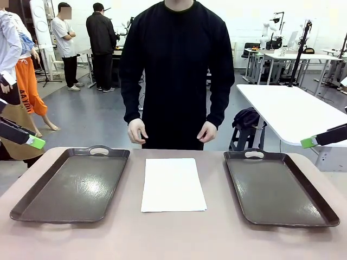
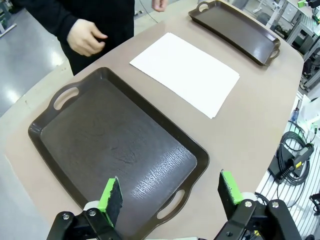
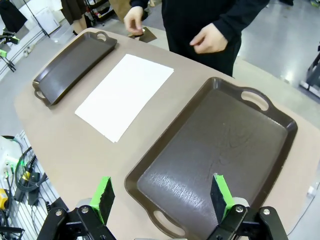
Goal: Sort the A4 documents.
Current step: Receive the A4 Paper.
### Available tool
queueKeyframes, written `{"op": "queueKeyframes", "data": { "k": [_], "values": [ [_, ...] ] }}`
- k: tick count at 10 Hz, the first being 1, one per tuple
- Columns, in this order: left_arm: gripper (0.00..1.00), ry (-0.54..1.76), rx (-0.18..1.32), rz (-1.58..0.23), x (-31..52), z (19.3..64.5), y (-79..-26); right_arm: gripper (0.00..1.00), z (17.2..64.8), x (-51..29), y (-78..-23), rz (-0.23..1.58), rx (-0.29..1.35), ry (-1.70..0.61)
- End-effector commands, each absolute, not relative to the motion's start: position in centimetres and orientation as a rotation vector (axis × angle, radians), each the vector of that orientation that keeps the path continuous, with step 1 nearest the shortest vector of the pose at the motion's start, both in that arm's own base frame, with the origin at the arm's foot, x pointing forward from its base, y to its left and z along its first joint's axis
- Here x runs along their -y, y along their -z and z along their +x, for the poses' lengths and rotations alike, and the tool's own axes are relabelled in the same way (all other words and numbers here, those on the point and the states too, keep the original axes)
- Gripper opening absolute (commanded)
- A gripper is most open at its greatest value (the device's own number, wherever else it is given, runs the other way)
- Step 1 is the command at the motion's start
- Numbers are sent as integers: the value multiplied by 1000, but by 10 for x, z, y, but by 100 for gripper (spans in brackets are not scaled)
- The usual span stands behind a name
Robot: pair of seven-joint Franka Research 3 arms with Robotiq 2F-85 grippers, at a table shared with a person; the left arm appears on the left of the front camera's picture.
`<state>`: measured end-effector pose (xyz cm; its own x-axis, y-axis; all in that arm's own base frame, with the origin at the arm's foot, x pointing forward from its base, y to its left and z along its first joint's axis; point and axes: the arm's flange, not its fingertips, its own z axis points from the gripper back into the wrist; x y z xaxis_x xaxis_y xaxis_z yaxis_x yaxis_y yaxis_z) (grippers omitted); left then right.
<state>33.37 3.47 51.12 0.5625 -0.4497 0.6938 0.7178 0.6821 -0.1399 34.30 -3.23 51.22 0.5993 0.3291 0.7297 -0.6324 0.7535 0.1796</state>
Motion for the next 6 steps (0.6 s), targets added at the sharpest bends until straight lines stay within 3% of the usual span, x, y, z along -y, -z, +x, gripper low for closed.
{"op": "queueKeyframes", "data": {
  "k": [1, 6],
  "values": [
    [100, 730, 682, -444, -37, 335, -510, 100, 344, 31, -511, 468, 736, -585],
    [100, 730, 682, -444, -37, 335, -510, 100, 344, 31, -511, 468, 736, -585]
  ]
}}
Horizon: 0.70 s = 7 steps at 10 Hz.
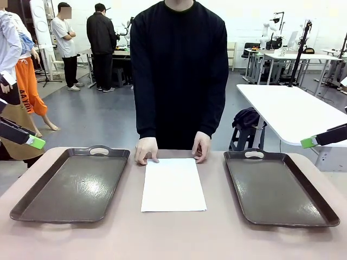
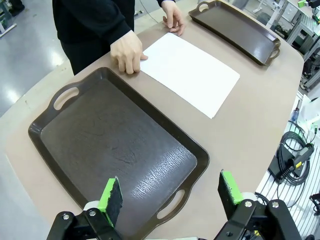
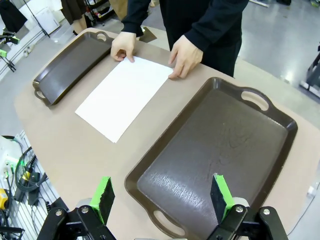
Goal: Sort the A4 documents.
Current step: Receive the A4 Paper.
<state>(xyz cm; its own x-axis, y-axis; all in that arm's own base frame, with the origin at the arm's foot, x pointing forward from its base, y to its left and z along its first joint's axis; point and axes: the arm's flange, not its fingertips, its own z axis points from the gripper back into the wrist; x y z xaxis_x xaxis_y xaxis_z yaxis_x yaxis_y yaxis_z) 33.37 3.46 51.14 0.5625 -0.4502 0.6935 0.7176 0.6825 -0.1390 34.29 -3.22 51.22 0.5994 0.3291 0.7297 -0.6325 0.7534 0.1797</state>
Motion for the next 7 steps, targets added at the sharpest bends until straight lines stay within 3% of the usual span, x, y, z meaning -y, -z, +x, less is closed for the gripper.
{"op": "queueKeyframes", "data": {
  "k": [1, 7],
  "values": [
    [100, 730, 682, -444, -37, 335, -510, 100, 344, 31, -511, 468, 736, -585],
    [100, 730, 682, -444, -37, 335, -510, 100, 344, 31, -511, 468, 736, -585]
  ]
}}
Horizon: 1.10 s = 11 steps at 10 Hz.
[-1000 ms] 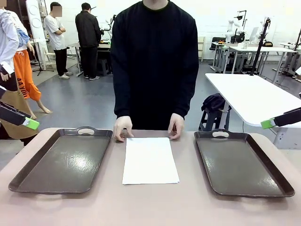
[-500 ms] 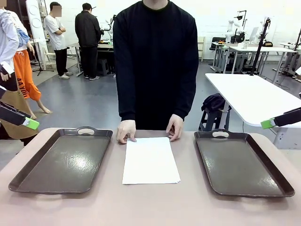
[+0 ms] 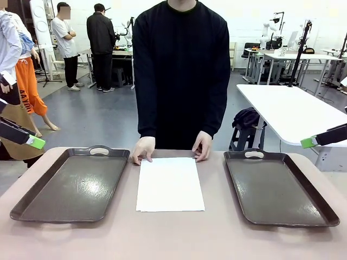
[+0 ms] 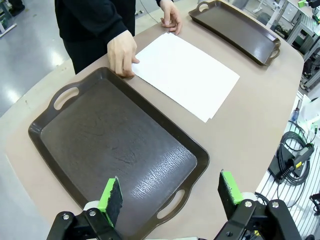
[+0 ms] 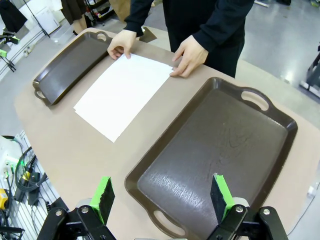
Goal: Sort the A4 documents.
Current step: Receive the A4 Paper.
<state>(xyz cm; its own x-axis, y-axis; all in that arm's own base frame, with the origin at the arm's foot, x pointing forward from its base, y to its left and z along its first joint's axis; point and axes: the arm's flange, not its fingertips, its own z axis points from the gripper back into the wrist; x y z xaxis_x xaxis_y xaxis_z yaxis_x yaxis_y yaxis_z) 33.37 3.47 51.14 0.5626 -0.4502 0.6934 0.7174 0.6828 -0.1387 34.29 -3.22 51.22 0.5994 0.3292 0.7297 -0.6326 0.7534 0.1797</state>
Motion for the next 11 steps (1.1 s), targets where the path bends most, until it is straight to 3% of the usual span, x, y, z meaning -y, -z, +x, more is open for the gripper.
{"op": "queueKeyframes", "data": {
  "k": [1, 11],
  "values": [
    [100, 730, 682, -444, -37, 335, -510, 100, 344, 31, -511, 468, 736, -585],
    [100, 730, 682, -444, -37, 335, -510, 100, 344, 31, -511, 468, 736, -585]
  ]
}}
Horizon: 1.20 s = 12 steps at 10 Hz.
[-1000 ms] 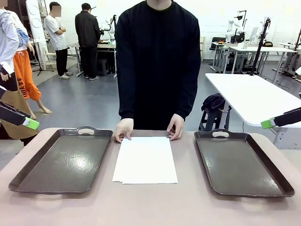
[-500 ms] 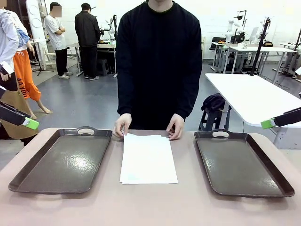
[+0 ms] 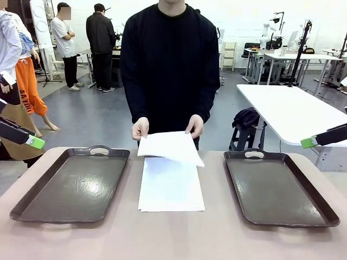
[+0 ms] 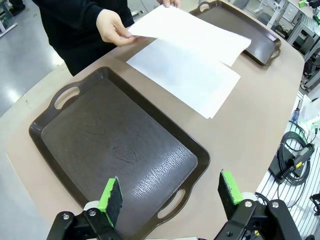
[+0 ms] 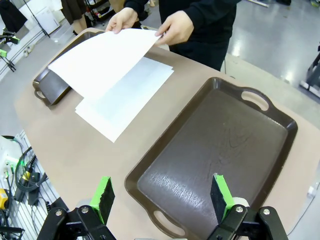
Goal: Sort the A4 documents.
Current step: Receive the A4 Paper.
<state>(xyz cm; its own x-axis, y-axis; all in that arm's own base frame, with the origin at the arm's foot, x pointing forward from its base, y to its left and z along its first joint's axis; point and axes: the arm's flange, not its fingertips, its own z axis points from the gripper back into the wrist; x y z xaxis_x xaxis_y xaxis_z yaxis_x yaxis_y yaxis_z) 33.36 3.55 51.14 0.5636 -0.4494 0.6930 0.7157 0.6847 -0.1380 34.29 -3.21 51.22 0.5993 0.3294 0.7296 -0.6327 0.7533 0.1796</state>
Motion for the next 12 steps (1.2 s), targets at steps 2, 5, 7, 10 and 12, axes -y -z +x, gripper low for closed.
{"op": "queueKeyframes", "data": {
  "k": [2, 5, 7, 10, 12],
  "values": [
    [100, 730, 682, -444, -37, 335, -510, 100, 344, 31, -511, 468, 736, -585],
    [100, 730, 682, -444, -37, 335, -510, 100, 344, 31, -511, 468, 736, -585],
    [100, 730, 682, -444, -37, 335, -510, 100, 344, 31, -511, 468, 736, -585],
    [100, 730, 682, -444, -37, 335, -510, 100, 344, 31, -511, 468, 736, -585],
    [100, 730, 682, -444, -37, 335, -510, 100, 344, 31, -511, 468, 736, -585]
  ]
}}
